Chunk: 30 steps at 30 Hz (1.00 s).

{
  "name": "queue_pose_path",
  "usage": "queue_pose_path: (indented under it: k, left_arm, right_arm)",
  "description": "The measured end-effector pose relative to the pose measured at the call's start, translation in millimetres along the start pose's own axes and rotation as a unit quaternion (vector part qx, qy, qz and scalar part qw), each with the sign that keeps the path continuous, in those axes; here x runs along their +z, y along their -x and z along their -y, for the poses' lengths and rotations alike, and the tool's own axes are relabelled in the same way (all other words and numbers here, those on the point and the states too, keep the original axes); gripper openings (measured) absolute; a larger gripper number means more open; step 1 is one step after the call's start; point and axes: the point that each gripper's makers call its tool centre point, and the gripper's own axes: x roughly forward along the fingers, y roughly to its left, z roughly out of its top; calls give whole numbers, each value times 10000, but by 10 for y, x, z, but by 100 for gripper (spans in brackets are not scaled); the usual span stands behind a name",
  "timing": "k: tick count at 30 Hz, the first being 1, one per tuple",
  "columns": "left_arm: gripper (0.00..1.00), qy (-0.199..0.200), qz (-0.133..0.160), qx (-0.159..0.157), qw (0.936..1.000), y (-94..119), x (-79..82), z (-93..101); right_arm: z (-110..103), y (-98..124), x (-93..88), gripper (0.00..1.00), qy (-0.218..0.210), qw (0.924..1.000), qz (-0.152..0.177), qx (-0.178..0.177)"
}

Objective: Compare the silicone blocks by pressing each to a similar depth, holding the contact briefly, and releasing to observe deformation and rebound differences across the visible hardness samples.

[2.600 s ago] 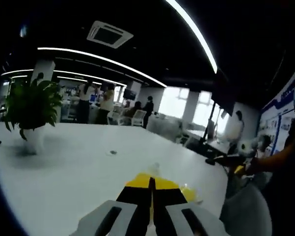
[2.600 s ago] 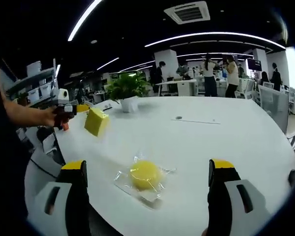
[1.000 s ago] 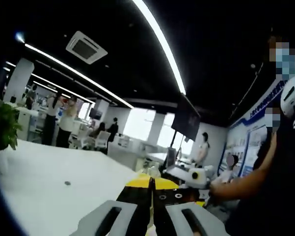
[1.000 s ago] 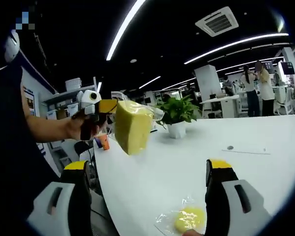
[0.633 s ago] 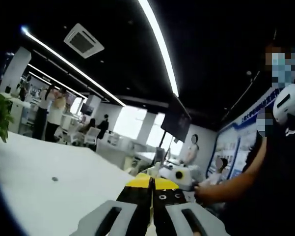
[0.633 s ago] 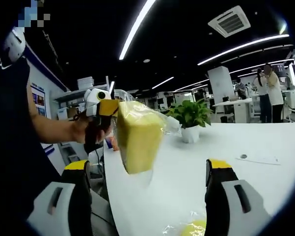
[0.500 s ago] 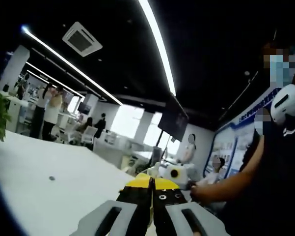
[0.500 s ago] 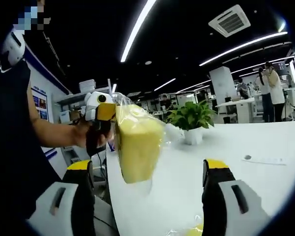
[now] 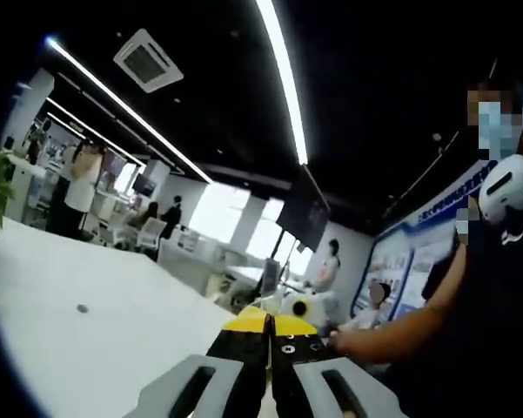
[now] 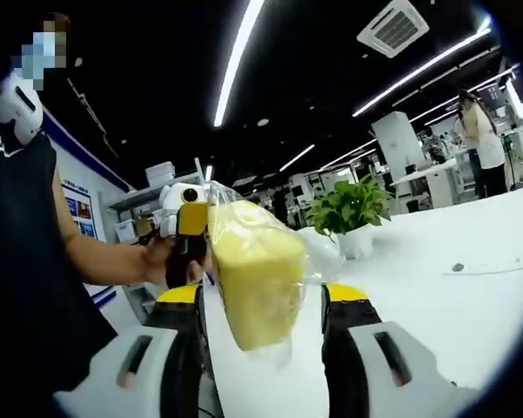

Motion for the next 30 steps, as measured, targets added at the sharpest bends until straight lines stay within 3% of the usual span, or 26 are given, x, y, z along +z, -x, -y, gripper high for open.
queue_pose_path:
  k: [6,11,13,24,30]
  left_arm:
    - [0,90,-38,-28,9999,15,-89,-17]
    - [0,117,-50,-79,9999,68,-184,16]
    - [0,349,-21,32,9994,101,-221,-16]
    - [0,216,-216,137,9994,163,-305,-27]
    - [0,127,-237,233,9994,182,-316,-51]
  right_arm:
    - [-42,-19,-2,40,7,10000,8,50]
    - [-114,-32,-162,32,24,9998,-164,107]
    - [-124,-20,-194,31,2,9999,-136,82]
    - [-179,-27,-292,20,87,9993,-359,51]
    - [-201,-26,-321,14,-435,9971,-623,32]
